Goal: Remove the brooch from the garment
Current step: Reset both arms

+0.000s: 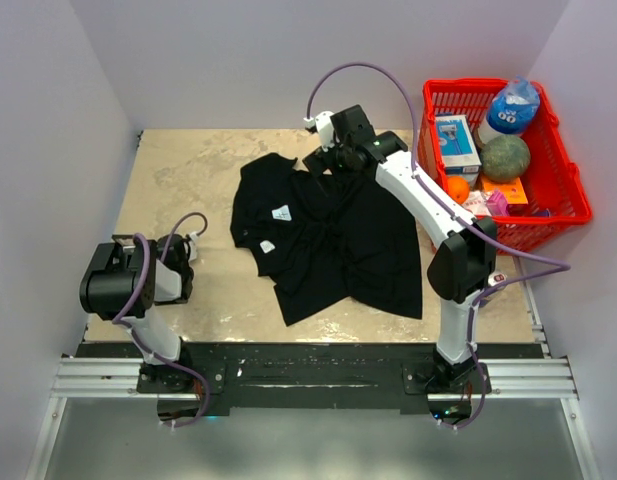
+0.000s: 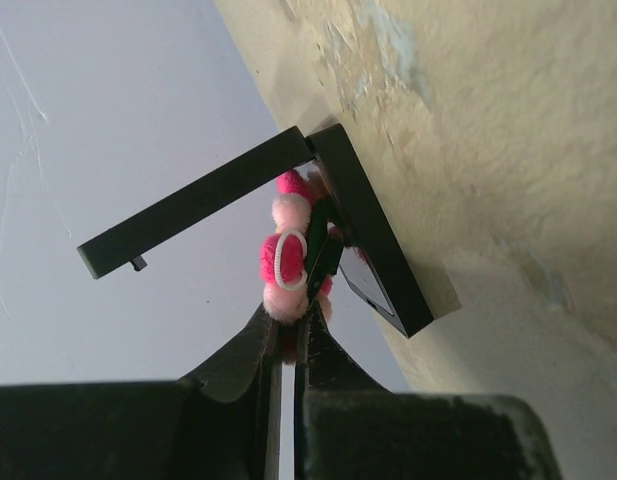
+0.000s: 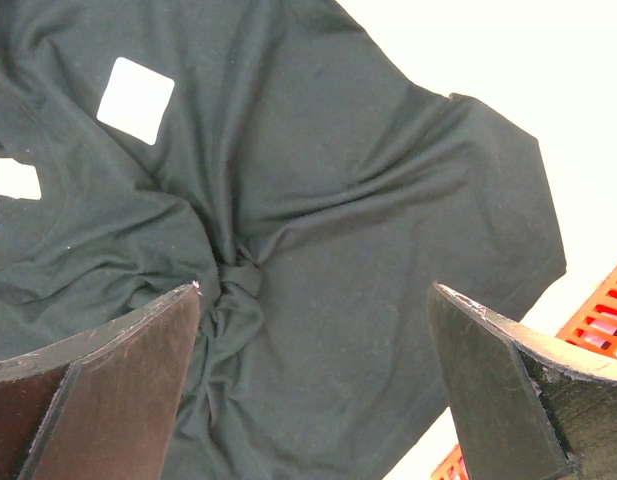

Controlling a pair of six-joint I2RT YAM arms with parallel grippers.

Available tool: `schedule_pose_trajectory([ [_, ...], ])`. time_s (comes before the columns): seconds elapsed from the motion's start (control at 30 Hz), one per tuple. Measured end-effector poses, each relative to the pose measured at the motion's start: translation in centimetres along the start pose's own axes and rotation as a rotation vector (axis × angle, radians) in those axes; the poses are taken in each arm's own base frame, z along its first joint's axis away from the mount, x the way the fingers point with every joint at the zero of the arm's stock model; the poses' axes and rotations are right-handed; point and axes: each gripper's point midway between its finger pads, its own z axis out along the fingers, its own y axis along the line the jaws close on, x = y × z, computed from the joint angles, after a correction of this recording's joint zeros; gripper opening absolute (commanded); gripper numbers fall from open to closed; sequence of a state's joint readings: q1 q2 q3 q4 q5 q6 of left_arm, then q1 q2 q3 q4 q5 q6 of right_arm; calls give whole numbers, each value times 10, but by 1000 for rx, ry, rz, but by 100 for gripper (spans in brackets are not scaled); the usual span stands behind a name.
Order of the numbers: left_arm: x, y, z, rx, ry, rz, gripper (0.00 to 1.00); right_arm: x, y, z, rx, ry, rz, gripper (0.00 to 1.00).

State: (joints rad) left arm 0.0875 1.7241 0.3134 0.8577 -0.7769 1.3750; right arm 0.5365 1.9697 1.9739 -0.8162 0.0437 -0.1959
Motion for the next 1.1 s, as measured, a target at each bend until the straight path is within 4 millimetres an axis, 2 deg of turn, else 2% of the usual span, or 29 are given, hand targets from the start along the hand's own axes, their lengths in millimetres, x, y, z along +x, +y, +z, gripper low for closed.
schedule_pose_trajectory([
  [0.17, -3, 3, 4, 3, 3, -2, 0, 2, 1, 1, -1, 6, -4, 99],
  [0.3, -4, 2, 5, 14, 4, -2, 24, 5, 0, 2, 7, 15, -6, 99],
  [0.43, -1, -2, 3, 38, 9, -9, 30, 7, -1, 2, 13, 21, -8, 99],
  [0.5, 1, -4, 0, 58, 12, -4, 41, 7, -1, 2, 14, 20, -8, 99],
  [0.6, 4, -6, -4, 84, 9, -20, 53, 6, -2, 0, 16, 17, -8, 99],
  [0.9, 7, -19, -10, 176, 6, -49, 61, 6, -1, 0, 14, 17, -8, 99],
  [1.03, 7, -19, -12, 202, 12, -66, 67, 6, -1, 0, 14, 17, -8, 99],
  [1.1, 10, -17, -17, 211, 11, -84, 82, 6, -1, 0, 14, 16, -8, 99],
])
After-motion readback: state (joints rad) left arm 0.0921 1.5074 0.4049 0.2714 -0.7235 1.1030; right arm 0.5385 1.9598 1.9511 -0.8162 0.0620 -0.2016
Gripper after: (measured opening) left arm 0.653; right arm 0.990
